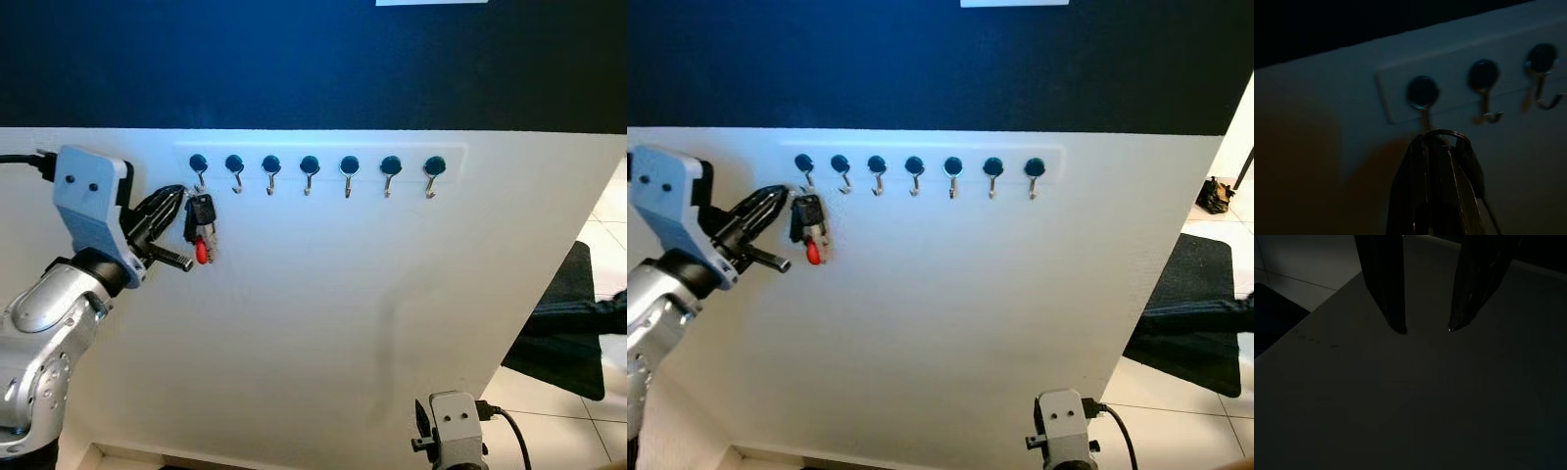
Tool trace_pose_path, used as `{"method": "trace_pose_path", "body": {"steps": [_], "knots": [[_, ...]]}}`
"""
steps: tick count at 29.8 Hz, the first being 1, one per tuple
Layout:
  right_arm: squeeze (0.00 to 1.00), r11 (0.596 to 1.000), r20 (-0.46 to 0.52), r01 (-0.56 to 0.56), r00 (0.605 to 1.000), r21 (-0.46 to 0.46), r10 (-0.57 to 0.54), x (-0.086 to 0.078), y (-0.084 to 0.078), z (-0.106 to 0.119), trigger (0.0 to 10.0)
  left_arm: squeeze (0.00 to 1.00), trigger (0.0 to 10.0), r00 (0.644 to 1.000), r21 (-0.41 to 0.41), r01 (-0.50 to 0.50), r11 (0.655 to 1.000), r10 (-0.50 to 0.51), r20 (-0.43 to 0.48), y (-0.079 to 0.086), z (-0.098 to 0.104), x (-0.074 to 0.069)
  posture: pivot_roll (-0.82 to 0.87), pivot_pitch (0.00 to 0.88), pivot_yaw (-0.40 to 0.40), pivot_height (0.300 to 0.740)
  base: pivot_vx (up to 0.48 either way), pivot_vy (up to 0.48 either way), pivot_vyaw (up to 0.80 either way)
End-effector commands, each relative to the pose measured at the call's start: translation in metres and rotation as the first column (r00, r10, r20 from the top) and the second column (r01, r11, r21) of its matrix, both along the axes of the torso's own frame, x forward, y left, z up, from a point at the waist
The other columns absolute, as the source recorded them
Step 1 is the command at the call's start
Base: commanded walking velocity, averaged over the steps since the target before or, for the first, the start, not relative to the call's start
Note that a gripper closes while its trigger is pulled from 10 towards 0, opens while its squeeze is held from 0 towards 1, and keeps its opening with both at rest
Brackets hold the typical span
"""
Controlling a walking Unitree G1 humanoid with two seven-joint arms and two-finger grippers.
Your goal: Hang keys on a hook
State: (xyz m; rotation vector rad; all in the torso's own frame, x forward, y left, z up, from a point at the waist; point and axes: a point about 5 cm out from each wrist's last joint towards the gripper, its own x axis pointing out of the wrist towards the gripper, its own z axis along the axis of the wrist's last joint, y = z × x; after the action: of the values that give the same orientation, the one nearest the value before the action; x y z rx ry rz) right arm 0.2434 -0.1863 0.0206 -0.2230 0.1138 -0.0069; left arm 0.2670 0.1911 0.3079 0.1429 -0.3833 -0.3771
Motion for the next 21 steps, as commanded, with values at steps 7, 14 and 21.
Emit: {"method": "trace_pose_path", "body": {"steps": [7,14,21], "knots": [[0.0,1.0,-0.016,0.011,1.0,0.004,-0.011,-0.008,0.001,-0.006,10.0,0.0,10.0,1.0,-0.039,0.003,0.999,-0.003,0.01,-0.007,0.004,0.005,0.07,0.119,0.097,0.74,0.0,0.0,0.0],[0.0,1.0,-0.017,0.015,1.0,0.006,-0.015,-0.009,0.001,-0.007,10.0,0.0,10.0,0.999,-0.038,-0.054,0.998,0.054,0.004,0.001,0.002,0.009,0.07,0.122,0.101,0.74,0.0,0.0,0.0],[0.0,1.0,-0.016,0.017,1.0,0.006,-0.017,-0.01,0.001,-0.007,10.0,0.0,10.0,1.0,-0.057,0.01,0.998,-0.009,0.005,0.009,0.008,0.0,0.08,0.122,0.099,0.74,0.0,0.0,0.0]]}}
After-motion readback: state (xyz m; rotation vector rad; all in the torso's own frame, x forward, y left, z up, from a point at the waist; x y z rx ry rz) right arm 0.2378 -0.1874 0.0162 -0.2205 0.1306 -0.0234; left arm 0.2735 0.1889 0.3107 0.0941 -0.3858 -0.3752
